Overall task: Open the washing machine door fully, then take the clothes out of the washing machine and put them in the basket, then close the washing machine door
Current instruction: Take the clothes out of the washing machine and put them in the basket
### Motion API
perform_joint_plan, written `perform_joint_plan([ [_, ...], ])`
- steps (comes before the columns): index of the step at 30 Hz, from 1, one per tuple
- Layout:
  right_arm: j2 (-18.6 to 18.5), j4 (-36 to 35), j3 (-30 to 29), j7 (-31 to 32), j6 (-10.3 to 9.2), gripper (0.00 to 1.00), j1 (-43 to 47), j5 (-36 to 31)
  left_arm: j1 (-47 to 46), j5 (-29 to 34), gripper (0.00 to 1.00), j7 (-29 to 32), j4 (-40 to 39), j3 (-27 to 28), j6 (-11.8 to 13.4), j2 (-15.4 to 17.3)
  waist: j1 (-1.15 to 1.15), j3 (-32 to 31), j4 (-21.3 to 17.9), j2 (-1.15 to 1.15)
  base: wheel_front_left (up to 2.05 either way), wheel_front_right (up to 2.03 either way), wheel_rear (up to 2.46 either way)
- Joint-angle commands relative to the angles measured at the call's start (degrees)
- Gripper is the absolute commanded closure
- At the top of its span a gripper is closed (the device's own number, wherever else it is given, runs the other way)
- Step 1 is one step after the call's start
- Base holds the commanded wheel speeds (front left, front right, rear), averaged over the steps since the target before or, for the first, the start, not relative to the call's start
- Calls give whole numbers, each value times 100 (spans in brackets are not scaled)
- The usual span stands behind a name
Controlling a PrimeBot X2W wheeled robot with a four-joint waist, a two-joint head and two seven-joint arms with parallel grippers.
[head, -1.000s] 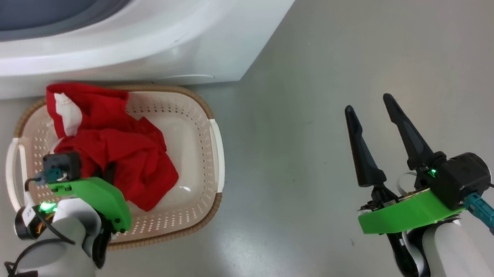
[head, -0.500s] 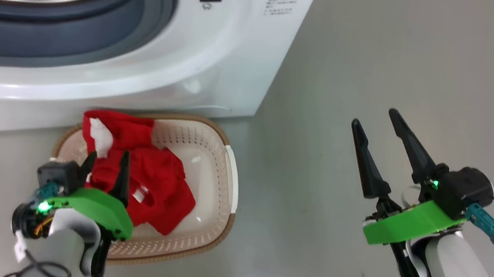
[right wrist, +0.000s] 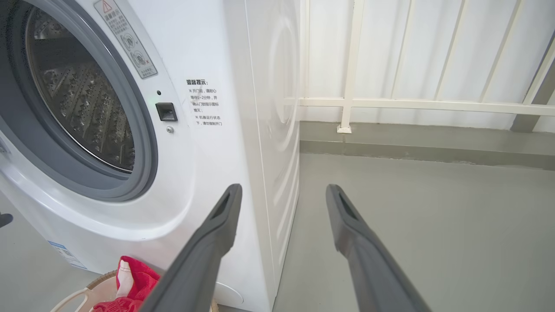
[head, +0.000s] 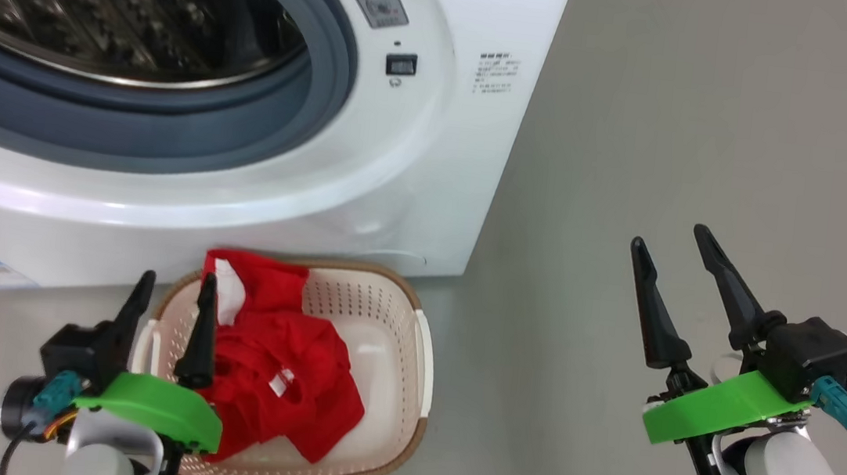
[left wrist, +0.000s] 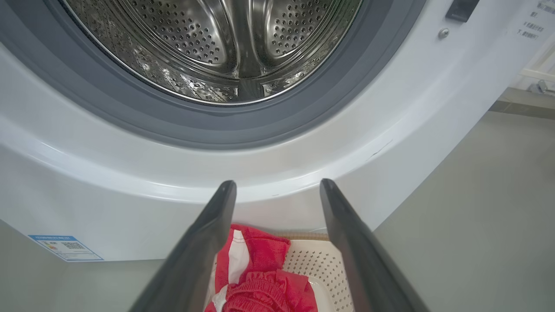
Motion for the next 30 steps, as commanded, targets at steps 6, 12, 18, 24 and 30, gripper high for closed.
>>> perform_joint_plan([
  [6, 82, -249, -152, -37, 26, 0, 261, -314, 450, 214, 0, -68, -953, 422, -52, 66, 0, -618, 91, 0, 0, 0, 0],
  [12, 134, -303, -308, -37, 26, 0, 483, -416, 720, 228, 0, -69, -1484, 545, -80, 45, 0, -875, 73, 0, 0, 0, 0],
  [18, 170, -311, -373, -37, 26, 0, 661, -481, 1072, 158, 0, -69, -2028, 795, -128, 30, 0, -1178, -4, 0, 0, 0, 0],
  [24, 174, -373, -390, -37, 26, 0, 771, -506, 1391, 148, 0, -69, -2253, 879, -109, 22, 0, -1403, -91, 0, 0, 0, 0],
  [30, 170, -479, -461, -37, 26, 0, 980, -541, 1624, 224, 0, -69, -2404, 847, -112, 19, 0, -1575, -130, 0, 0, 0, 0],
])
